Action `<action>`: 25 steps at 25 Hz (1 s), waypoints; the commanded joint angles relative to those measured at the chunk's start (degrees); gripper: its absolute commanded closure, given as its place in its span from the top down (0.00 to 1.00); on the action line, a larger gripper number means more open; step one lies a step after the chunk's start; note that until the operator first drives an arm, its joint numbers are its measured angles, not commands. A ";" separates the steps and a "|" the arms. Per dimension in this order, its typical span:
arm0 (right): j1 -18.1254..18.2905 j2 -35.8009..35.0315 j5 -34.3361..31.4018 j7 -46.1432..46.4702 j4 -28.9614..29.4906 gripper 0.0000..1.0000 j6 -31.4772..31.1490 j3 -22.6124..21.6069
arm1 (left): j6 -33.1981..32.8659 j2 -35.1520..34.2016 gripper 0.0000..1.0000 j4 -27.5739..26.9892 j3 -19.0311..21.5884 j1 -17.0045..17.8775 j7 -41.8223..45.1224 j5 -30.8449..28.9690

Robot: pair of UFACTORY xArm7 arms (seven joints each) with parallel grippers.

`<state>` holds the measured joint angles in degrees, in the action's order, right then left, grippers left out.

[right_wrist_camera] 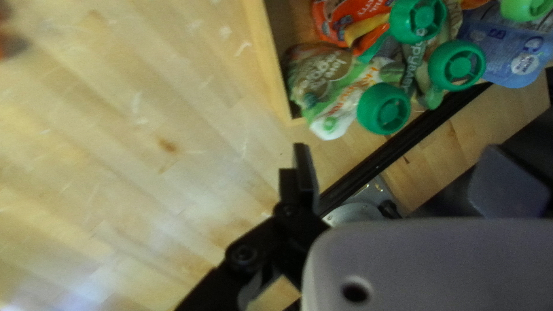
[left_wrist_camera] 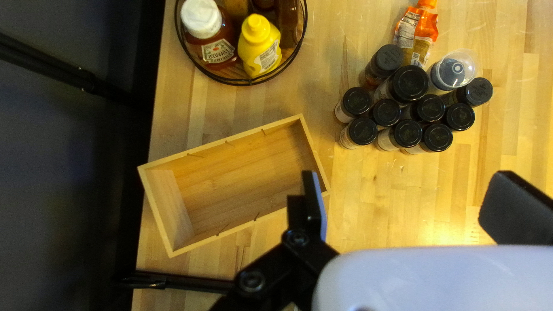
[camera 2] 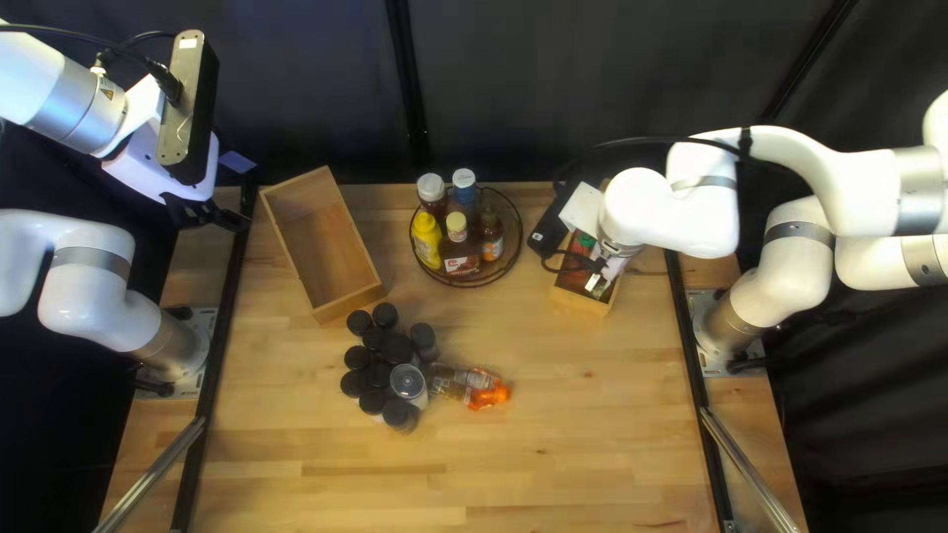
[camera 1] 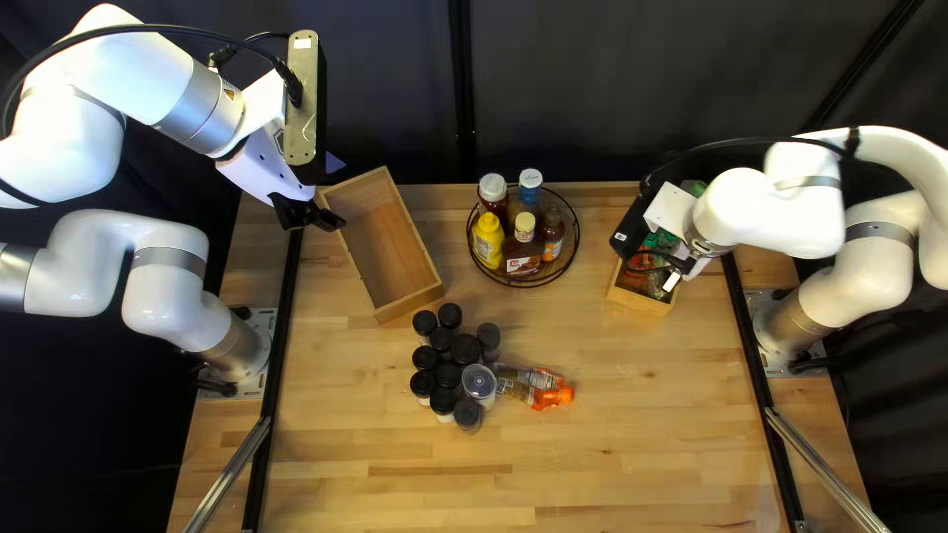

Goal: Separate condiments, baby food and spices and place it in 3 different racks/containers

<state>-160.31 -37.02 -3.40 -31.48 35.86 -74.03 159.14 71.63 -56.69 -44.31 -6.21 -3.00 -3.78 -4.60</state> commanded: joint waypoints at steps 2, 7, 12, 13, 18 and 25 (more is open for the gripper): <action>-3.81 7.35 3.14 -0.41 6.79 1.00 4.64 -5.21 | 0.00 0.00 1.00 0.00 0.00 0.00 0.00 0.00; -6.00 15.33 3.33 0.54 9.90 1.00 13.08 -9.39 | 0.00 0.00 1.00 0.00 0.00 0.00 0.00 0.00; -7.08 20.90 2.36 0.08 10.64 1.00 19.82 -12.30 | 0.00 0.00 1.00 0.00 0.00 0.00 0.00 0.00; -7.18 21.60 2.27 0.25 10.36 1.00 21.13 -12.53 | 0.00 0.00 1.00 0.00 0.00 0.00 0.00 0.00; -6.44 29.53 -3.13 -3.70 9.87 1.00 28.46 -14.81 | 0.00 0.00 1.00 0.00 0.00 0.00 0.00 0.00; -7.12 40.84 -14.77 -12.25 11.49 1.00 32.26 -14.53 | 0.00 0.00 1.00 0.00 0.00 0.00 0.00 0.00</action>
<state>-166.92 -0.04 -14.17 -40.54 46.61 -42.88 144.18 71.63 -56.69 -44.31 -6.21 -3.00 -3.78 -4.60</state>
